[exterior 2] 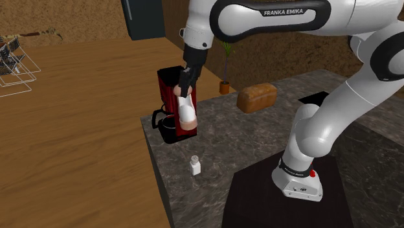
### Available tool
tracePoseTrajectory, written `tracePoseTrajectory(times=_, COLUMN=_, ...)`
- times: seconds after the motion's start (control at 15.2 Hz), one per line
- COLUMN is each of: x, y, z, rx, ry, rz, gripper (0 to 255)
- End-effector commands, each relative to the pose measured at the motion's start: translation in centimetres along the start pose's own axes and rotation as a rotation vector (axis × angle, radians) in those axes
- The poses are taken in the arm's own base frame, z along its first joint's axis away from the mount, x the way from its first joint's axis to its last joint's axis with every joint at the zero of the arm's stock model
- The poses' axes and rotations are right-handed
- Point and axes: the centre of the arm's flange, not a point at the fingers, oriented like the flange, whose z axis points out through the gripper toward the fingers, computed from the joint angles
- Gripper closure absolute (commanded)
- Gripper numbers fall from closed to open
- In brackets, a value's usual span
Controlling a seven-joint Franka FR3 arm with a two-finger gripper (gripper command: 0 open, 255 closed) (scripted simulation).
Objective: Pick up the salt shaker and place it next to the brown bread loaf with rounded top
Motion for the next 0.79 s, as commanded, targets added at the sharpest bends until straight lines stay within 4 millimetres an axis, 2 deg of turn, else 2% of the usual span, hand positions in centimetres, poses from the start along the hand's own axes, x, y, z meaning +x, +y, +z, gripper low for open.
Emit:
tracePoseTrajectory(times=0.0, x=0.3, y=0.0, z=-0.9, rx=0.000, ry=0.000, rz=0.000, gripper=255)
tracePoseTrajectory(times=0.33, x=0.7, y=-0.3, z=-3.3, rx=0.000, ry=0.000, rz=0.000, gripper=255)
tracePoseTrajectory(times=0.73, x=-4.0, y=5.9, z=-4.9, rx=0.000, ry=0.000, rz=0.000, gripper=255)
